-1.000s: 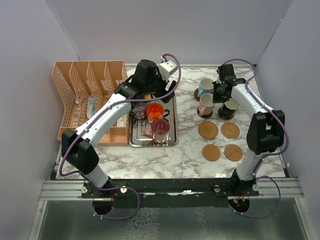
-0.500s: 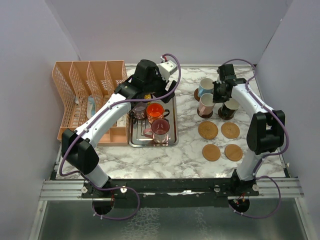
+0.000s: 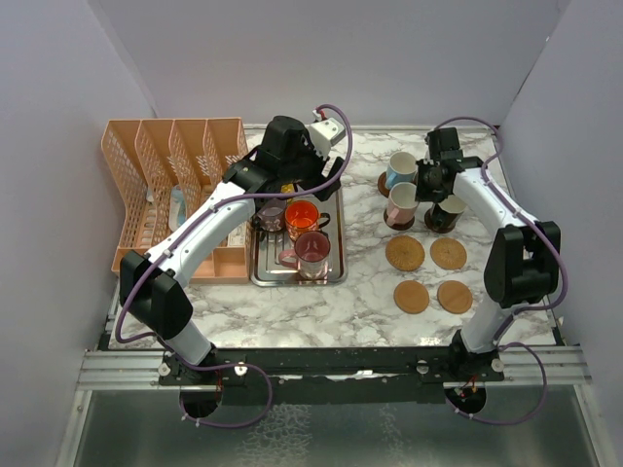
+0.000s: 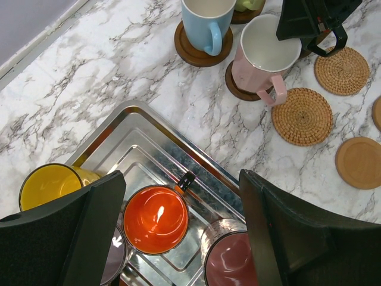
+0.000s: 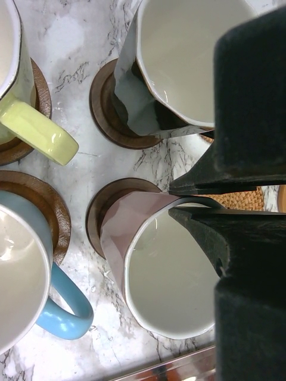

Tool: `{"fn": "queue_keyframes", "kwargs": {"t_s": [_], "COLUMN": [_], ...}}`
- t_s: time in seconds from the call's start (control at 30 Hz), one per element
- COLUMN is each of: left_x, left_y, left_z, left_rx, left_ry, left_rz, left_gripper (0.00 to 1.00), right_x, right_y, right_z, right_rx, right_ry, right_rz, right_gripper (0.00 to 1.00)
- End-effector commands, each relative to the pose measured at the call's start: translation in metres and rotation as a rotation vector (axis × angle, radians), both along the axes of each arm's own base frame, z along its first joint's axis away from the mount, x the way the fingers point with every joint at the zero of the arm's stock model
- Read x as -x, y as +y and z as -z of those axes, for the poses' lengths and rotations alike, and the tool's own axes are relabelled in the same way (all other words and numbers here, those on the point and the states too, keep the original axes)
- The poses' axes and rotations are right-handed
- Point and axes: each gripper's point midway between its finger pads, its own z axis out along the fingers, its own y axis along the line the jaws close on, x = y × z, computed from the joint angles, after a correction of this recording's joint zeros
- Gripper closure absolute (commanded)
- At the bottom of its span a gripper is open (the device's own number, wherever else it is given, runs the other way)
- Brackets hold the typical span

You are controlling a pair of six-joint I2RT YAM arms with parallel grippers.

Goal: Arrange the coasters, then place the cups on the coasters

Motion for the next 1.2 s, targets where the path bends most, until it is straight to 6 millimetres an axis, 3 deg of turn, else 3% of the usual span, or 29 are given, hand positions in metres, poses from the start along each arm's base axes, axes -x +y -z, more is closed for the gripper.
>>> {"fn": "queue_keyframes", "kwargs": {"t_s": [0.0, 0.5, 0.93, 1.17], "left_x": [0.002, 0.0, -0.001, -0.004], "left_y": [0.001, 0.001, 0.001, 0.005], "left_z": [-0.02, -0.016, -0.013, -0.015], "left_rx": [0.035, 0.022, 0.015, -0.005], "left_ry": [-0.046, -0.048, -0.045, -0.068], "left_rz": [0.016, 0.017, 0.018, 0.011], "left_gripper": [0.19, 0.19, 0.19, 0.19], "right_x": [-0.003, -0.011, -0.018, -0.026], "right_y": [0.002, -0.003, -0.006, -0.011], "right_z": [-0.015, -0.021, -0.038, -0.067], "right_rx": [-0.028, -0.002, 0.018, 0.047], "right_ry": [-0.056, -0.064, -0.106, -0.209], "right_rz": [0.001, 0.019, 0.021, 0.012], "right_gripper": [0.86, 0.85, 0.72, 0.68]}}
